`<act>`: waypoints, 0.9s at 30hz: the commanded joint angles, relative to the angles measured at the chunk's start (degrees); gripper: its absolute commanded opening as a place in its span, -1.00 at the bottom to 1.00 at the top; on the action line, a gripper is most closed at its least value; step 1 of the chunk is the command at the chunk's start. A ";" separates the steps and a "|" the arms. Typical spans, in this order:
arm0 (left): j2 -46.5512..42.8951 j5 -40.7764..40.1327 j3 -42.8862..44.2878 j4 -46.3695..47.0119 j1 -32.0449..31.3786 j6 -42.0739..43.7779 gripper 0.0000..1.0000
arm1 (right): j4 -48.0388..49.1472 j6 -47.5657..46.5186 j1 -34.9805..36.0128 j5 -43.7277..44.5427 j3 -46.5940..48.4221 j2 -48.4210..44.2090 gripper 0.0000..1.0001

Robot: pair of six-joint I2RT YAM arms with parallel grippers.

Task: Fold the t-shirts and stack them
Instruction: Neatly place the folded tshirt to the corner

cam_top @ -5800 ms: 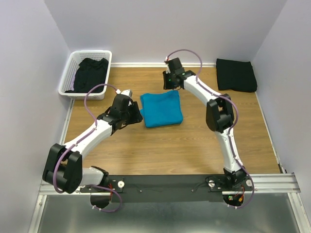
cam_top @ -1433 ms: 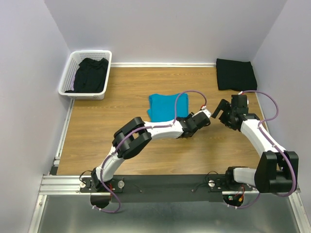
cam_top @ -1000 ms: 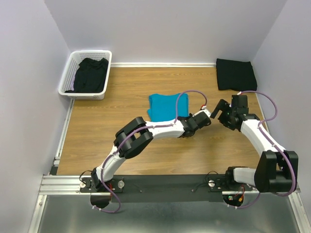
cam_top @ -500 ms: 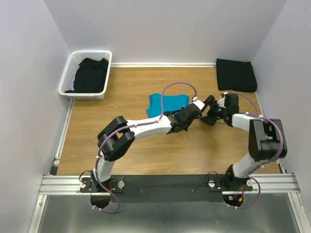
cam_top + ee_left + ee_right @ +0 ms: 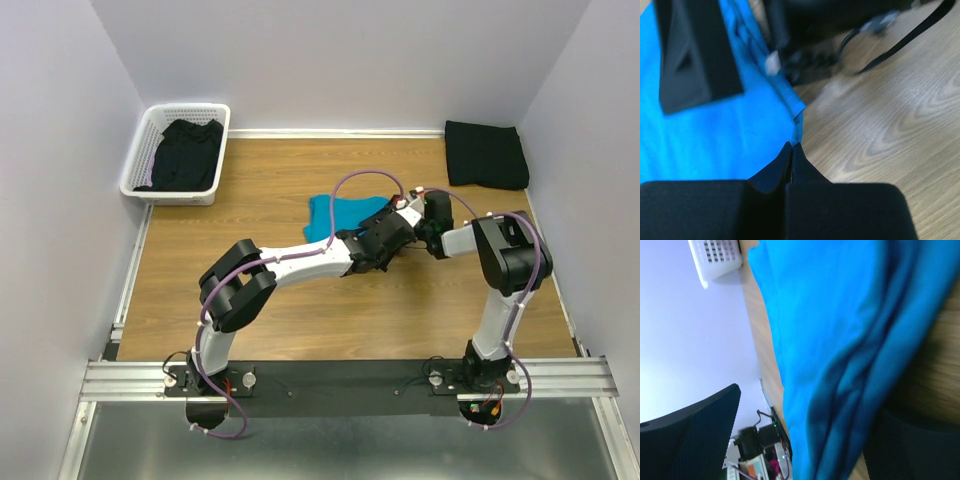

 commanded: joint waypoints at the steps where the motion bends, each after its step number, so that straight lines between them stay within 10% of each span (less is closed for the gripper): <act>1: -1.26 2.51 1.17 0.88 -0.15 -1.45 -1.00 | -1.94 -1.10 2.18 3.33 0.23 3.69 0.89; 8: 0.85 3.92 3.99 -2.01 -0.15 -3.73 -0.95 | -12.38 -9.53 3.41 6.49 6.90 4.40 0.20; 11: 0.76 4.79 4.34 -1.84 -0.15 -4.79 -0.76 | -19.51 -15.60 3.50 10.53 10.07 3.35 -0.67; 13: 0.15 6.02 4.69 -1.84 0.02 -4.53 -0.48 | -22.59 -18.85 3.50 13.25 12.08 2.73 -0.86; 27: -18.29 15.52 -7.33 0.71 24.24 -3.40 0.60 | -48.69 -50.73 3.58 43.56 37.48 9.66 -0.99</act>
